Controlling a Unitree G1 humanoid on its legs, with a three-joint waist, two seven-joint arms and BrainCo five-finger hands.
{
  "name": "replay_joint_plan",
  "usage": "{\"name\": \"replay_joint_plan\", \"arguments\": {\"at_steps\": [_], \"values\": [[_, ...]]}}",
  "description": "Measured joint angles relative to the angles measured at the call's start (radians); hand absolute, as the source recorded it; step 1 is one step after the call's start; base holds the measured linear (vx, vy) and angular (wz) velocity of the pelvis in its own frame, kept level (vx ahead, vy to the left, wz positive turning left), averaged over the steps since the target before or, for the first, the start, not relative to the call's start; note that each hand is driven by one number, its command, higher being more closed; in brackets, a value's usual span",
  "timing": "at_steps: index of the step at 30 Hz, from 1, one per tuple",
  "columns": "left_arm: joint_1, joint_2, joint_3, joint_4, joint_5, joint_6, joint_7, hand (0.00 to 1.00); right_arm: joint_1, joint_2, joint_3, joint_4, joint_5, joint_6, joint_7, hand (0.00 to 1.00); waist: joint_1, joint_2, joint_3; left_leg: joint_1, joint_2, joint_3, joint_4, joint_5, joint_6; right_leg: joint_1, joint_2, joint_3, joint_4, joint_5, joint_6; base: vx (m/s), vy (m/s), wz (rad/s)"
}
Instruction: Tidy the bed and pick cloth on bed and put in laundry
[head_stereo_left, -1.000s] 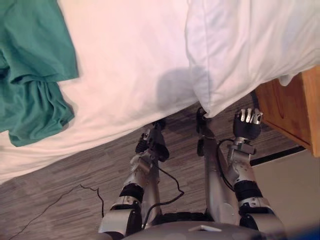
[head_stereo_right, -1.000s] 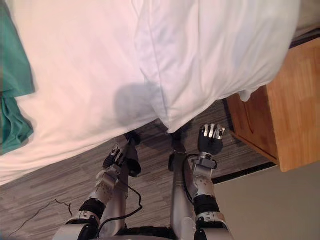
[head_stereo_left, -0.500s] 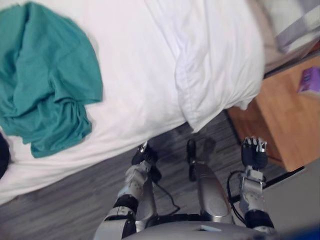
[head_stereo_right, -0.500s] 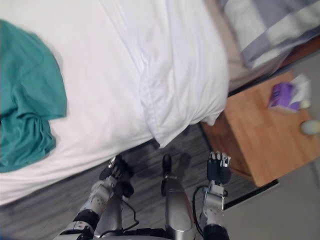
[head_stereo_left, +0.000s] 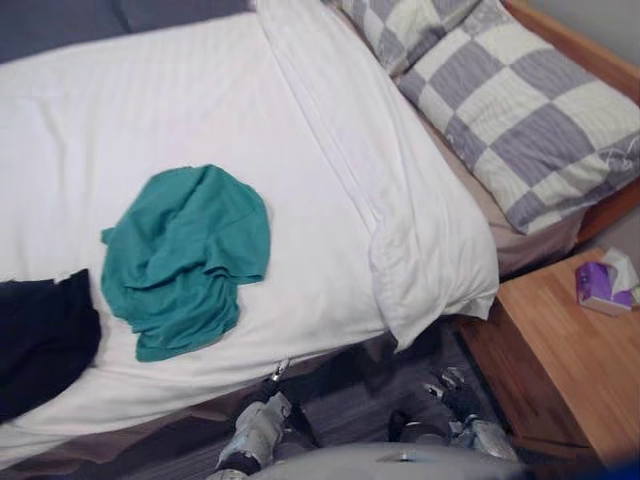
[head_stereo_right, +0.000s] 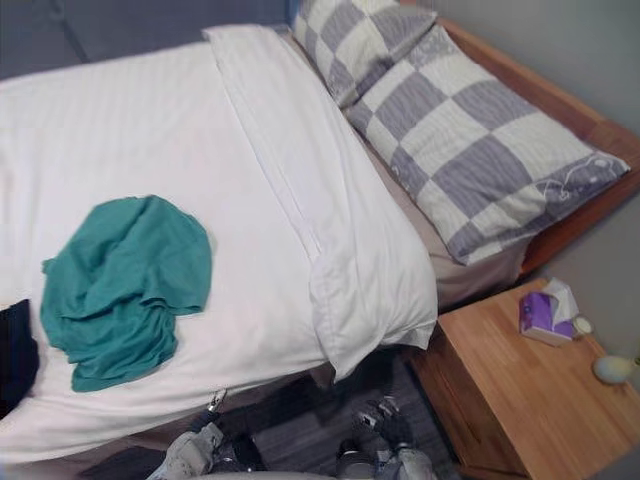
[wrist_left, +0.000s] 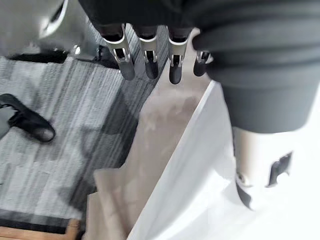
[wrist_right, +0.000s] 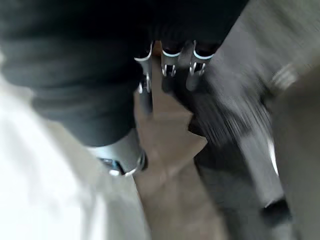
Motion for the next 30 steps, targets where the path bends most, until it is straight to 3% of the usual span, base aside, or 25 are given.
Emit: {"name": "replay_joint_plan", "arguments": {"at_steps": [1,3,7,9,12,16,17,18,20,22,23,25,27,30], "values": [[0.004,0.004,-0.010,0.000,0.019,-0.004,0.020,0.00,-0.002,-0.006,0.019,0.007,-0.006,0.005,-0.008,0.00,0.007,-0.001,-0.004,0.000,-0.003,-0.009,0.000,-0.002,-0.003,0.007,-0.002,-0.010,0.000,-0.002,0.002,-0.07,0.030,0.59],[0.028,0.016,-0.028,-0.002,0.105,-0.035,0.151,0.00,-0.018,-0.018,0.051,0.036,0.019,0.040,-0.041,0.00,0.011,-0.007,-0.012,-0.002,-0.018,-0.026,0.000,-0.016,0.015,0.033,-0.022,-0.068,-0.002,-0.014,0.002,-0.03,0.038,0.62],[0.091,0.019,-0.023,-0.002,0.237,-0.074,0.257,0.00,-0.018,-0.025,0.054,0.045,0.053,0.049,-0.071,0.00,0.010,-0.004,-0.018,-0.014,-0.049,0.005,0.001,-0.029,0.035,0.064,-0.076,-0.155,0.001,-0.028,0.039,0.05,0.057,0.70],[0.101,0.028,-0.016,-0.006,0.247,-0.090,0.249,0.00,-0.027,-0.028,0.053,0.068,0.061,0.055,-0.072,0.00,0.020,-0.004,-0.022,-0.034,-0.074,-0.015,0.001,-0.035,0.045,0.060,-0.102,-0.182,0.006,-0.024,0.053,0.10,0.117,0.52],[0.119,0.071,-0.005,-0.001,0.283,-0.094,0.178,0.00,-0.036,-0.016,0.040,0.090,0.066,0.069,-0.071,0.00,0.032,-0.037,-0.029,-0.034,-0.098,-0.018,0.007,-0.029,0.071,0.059,-0.131,-0.182,0.034,-0.020,0.063,0.15,0.084,0.06],[0.137,0.097,-0.008,0.003,0.296,-0.105,0.122,0.00,-0.041,-0.010,-0.020,0.108,0.073,0.082,-0.078,0.00,0.024,-0.051,-0.027,-0.005,-0.102,-0.017,0.000,-0.048,0.051,0.076,-0.144,-0.199,0.070,-0.017,0.068,0.09,0.013,0.04],[0.138,0.098,-0.009,0.014,0.298,-0.114,0.107,0.00,-0.040,-0.012,-0.032,0.108,0.093,0.082,-0.083,0.00,0.021,-0.052,-0.013,0.025,-0.107,-0.017,0.000,-0.067,0.042,0.109,-0.150,-0.205,0.071,-0.014,0.072,0.05,0.046,0.06],[0.138,0.098,-0.010,0.042,0.329,-0.116,0.079,0.00,-0.031,-0.016,-0.053,0.107,0.110,0.082,-0.089,0.00,0.015,-0.051,-0.006,0.055,-0.114,-0.023,0.000,-0.086,0.057,0.140,-0.162,-0.223,0.087,-0.012,0.077,0.02,0.065,0.10],[0.138,0.098,-0.032,0.049,0.385,-0.116,0.070,0.00,-0.018,-0.038,-0.070,0.105,0.156,0.082,-0.089,0.00,0.008,-0.027,-0.008,0.083,-0.120,-0.014,0.001,-0.117,0.069,0.125,-0.194,-0.238,0.195,-0.010,0.076,0.01,0.134,0.29],[0.124,0.101,-0.073,0.040,0.424,-0.114,0.062,0.00,-0.008,-0.055,-0.092,0.104,0.212,0.082,-0.086,0.00,0.005,-0.011,-0.002,0.069,-0.119,-0.009,0.001,-0.122,0.074,0.039,-0.226,-0.243,0.371,0.004,0.001,-0.02,0.179,0.56],[0.116,0.106,-0.098,0.039,0.444,-0.105,0.048,0.00,0.001,-0.060,-0.114,0.099,0.245,0.082,-0.087,0.00,0.001,0.012,0.006,0.058,-0.117,-0.060,0.002,-0.115,0.082,-0.002,-0.215,-0.200,0.437,-0.009,-0.034,-0.04,0.151,1.07],[0.102,0.135,-0.124,0.039,0.452,-0.077,0.026,0.00,0.028,-0.044,-0.121,0.094,0.295,0.081,-0.088,0.00,-0.024,-0.014,0.011,0.029,-0.116,-0.149,0.001,-0.112,0.091,-0.011,-0.132,-0.114,0.416,-0.070,-0.016,-0.01,0.065,1.35],[0.076,0.149,-0.137,0.041,0.482,-0.047,0.009,0.00,0.061,-0.023,-0.131,0.096,0.388,0.081,-0.088,0.00,-0.028,-0.025,0.019,0.003,-0.125,-0.244,0.001,-0.101,0.105,-0.031,-0.016,-0.044,0.369,-0.136,-0.015,0.04,-0.020,1.24],[0.073,0.146,-0.132,0.041,0.493,-0.001,0.009,0.00,0.069,-0.024,-0.131,0.094,0.428,0.083,-0.066,0.00,-0.031,-0.031,0.025,0.001,-0.164,-0.265,0.001,-0.112,0.117,-0.042,0.066,-0.001,0.224,-0.141,-0.039,0.08,-0.002,0.53]]}}
